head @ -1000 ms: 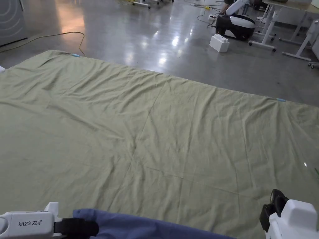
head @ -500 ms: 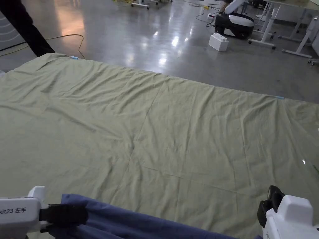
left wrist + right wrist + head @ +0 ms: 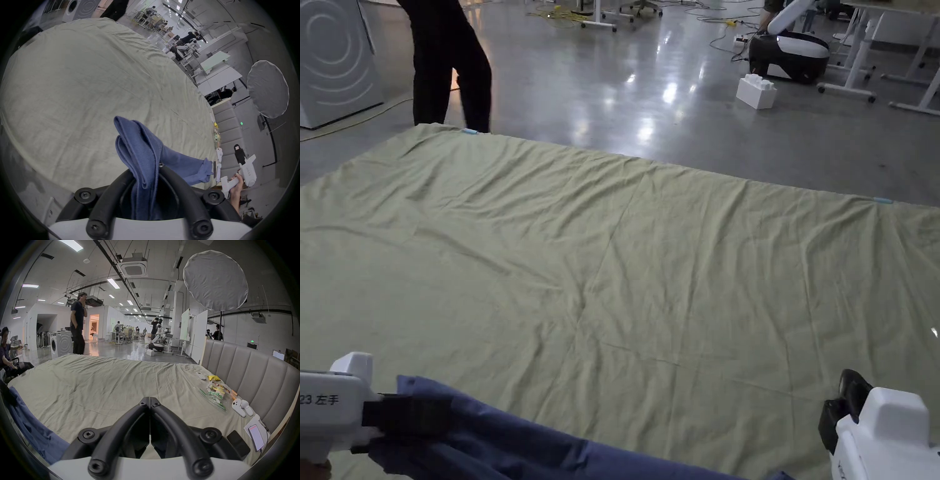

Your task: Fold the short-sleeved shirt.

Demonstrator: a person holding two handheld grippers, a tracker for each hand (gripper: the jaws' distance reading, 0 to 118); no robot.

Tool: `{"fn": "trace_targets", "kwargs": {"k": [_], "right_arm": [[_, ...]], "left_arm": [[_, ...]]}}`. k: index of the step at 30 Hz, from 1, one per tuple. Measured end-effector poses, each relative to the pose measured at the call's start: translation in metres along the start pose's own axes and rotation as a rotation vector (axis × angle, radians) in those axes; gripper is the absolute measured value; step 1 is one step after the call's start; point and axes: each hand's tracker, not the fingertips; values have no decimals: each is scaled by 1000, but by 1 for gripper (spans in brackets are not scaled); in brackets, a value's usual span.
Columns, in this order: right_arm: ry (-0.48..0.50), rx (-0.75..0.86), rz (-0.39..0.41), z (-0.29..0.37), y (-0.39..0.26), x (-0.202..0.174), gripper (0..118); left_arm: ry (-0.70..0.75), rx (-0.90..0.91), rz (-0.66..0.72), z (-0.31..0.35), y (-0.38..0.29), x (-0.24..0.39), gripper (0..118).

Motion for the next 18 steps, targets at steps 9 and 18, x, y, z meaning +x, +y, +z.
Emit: {"fn": "trace_targets", "kwargs": {"k": [9, 18], "right_arm": [[15, 29, 10, 1, 8, 8, 1], [-12, 27, -11, 10, 2, 25, 1]], "left_arm": [[-184, -30, -43, -27, -25, 77, 7], [-143, -163, -124, -119, -56, 136, 7]]}}
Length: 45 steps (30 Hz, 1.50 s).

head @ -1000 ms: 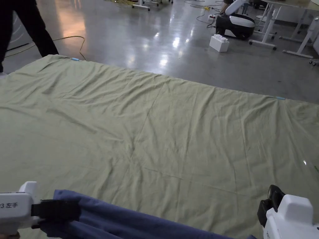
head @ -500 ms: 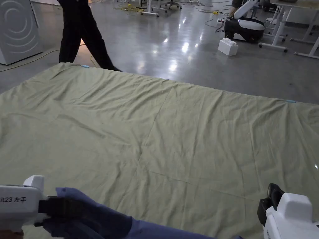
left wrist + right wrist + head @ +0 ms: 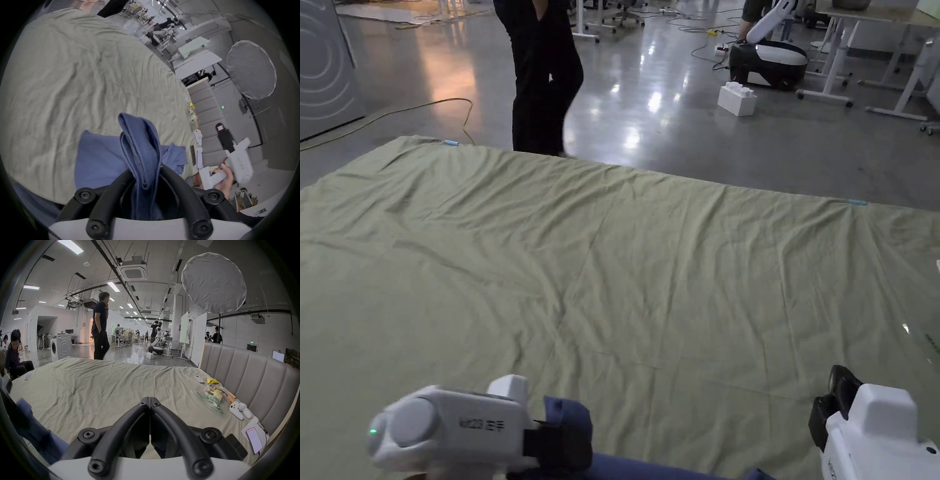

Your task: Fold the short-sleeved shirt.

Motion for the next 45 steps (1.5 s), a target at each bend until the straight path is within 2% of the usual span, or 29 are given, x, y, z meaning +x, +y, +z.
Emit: {"fn": "trace_targets", "kwargs": {"k": [5, 8, 16, 19, 20, 22, 23, 25, 28, 30, 35, 40, 43, 45], "right_arm": [[-28, -16, -11, 6, -7, 13, 1], [-44, -24, -16, 8, -11, 20, 1], [-64, -44, -23, 13, -18, 28, 1], [-66, -48, -24, 13, -20, 29, 1], [-66, -49, -24, 13, -20, 29, 1], [-63, -49, -23, 14, -20, 29, 1], [-63, -49, -22, 15, -19, 29, 1], [-60, -52, -22, 15, -20, 29, 1], [-58, -55, -23, 14, -21, 29, 1], [-55, -54, -29, 14, -23, 30, 1], [-51, -63, -30, 13, -26, 29, 1], [-50, -80, -35, 12, -31, 29, 1], [-50, -85, -32, 12, -33, 30, 1], [-52, -87, -30, 12, -33, 32, 1]], "left_arm": [[68, -69, 31, -62, -8, 7, 7], [171, -106, 6, -87, -17, 11, 7], [262, -143, -23, -118, -30, 13, 10], [221, -139, 1, -109, -29, 17, 26], [213, -141, -2, -104, -28, 19, 40], [197, -136, -28, -93, -26, 25, 60], [193, -123, -45, -84, -25, 28, 66], [197, -98, -69, -67, -20, 31, 68], [194, -32, -80, -42, -11, 28, 68], [240, -6, -133, -34, -9, 27, 68], [295, -33, -149, -40, -14, 17, 62], [272, -157, -162, -74, -31, 18, 29], [308, -246, -221, -95, -45, 26, 21], [323, -264, -263, -104, -52, 30, 21]]}}
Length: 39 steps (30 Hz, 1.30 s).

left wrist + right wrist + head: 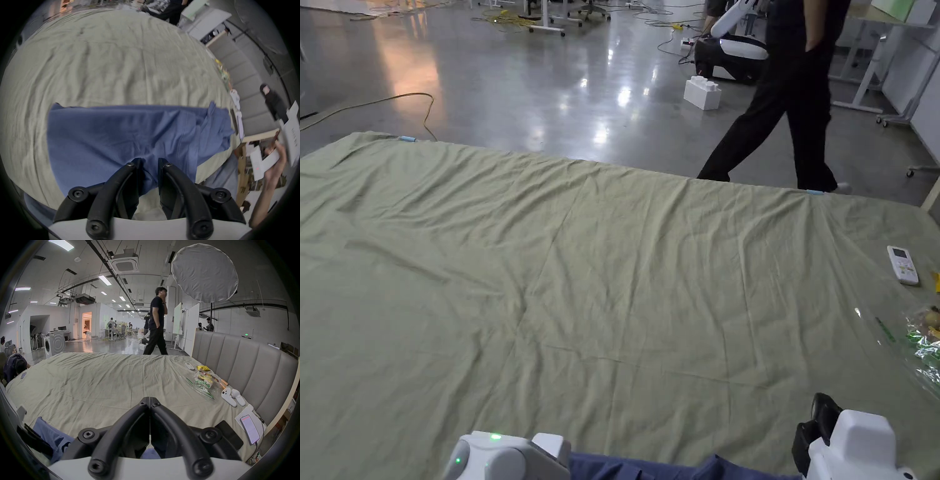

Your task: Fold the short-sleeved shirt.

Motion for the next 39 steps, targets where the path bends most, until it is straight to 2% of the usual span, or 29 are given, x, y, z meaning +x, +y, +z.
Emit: {"fn": "trace_targets", "kwargs": {"k": [9, 14, 18, 24, 29, 35, 39], "right_arm": [[-8, -9, 3, 1, -3, 4, 1], [-7, -18, 0, 0, -6, 4, 1], [-9, -27, -7, -1, -7, 5, 1], [-17, -30, -9, 0, -8, 9, 1], [-16, -30, -8, 1, -8, 9, 1], [-9, -28, -6, 2, -6, 6, 1], [1, -25, -10, 3, -4, 2, 1]], "left_arm": [[-40, 104, -62, 12, 5, 18, 21], [-243, 101, 47, -4, 9, 25, 21], [-162, 81, 58, -36, 8, 29, 13], [-184, 126, 130, -41, 6, 25, 10], [-209, 165, 123, -17, 11, 20, 10], [-291, 290, 142, 51, 14, -18, 10], [-221, 353, 172, 83, 7, -65, 10]]}}
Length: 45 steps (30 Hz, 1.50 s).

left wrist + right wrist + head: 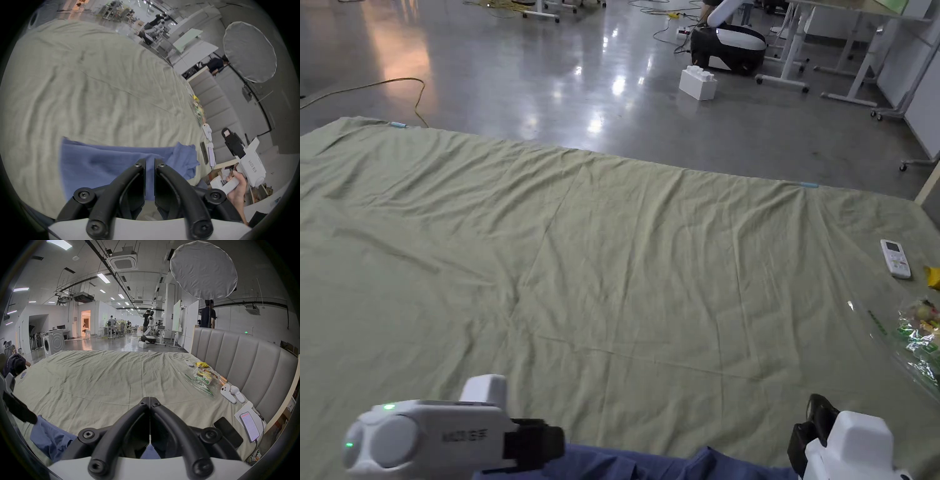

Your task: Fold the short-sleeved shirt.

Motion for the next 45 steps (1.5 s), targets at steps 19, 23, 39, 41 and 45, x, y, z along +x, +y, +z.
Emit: {"fn": "trace_targets", "kwargs": {"k": [19, 23, 39, 41, 45], "right_arm": [[8, 5, 16, 7, 5, -11, 1], [0, 4, 14, 9, 7, -10, 1], [2, 5, 33, 12, 7, -9, 1], [5, 8, 33, 12, 8, -9, 1], [11, 9, 28, 10, 7, -9, 1]], "left_arm": [[-296, -77, 313, -33, -37, -137, 81], [-313, -78, 270, -44, -42, -130, 71], [-309, 66, 304, 19, -9, -131, 9], [-264, 84, 257, 38, 5, -124, 9], [-175, 121, 191, 72, 26, -112, 9]]}}
